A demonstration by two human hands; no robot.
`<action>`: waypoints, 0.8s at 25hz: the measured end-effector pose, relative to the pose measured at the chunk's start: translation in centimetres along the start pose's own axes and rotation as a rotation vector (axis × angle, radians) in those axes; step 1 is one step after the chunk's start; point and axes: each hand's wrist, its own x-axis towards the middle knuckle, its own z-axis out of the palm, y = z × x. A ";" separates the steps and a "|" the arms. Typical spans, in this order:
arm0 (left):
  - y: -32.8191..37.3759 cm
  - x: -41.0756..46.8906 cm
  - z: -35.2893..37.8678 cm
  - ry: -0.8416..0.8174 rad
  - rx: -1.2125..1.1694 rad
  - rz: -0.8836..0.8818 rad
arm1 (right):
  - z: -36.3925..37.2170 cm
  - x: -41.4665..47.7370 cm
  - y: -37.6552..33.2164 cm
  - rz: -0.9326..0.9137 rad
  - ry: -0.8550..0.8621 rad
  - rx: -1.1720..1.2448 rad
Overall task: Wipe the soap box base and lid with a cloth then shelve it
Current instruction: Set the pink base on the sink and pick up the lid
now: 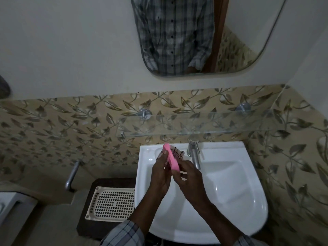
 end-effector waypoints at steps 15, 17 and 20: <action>-0.5 3.4 -6.1 0.267 0.258 0.168 | -15.8 8.7 13.1 0.617 0.365 -0.266; -0.4 3.8 -6.1 0.272 0.265 0.159 | -15.6 10.6 14.3 0.644 0.298 -0.302; -0.5 3.5 -6.6 0.265 0.258 0.149 | -14.6 12.1 15.4 0.557 0.176 -0.561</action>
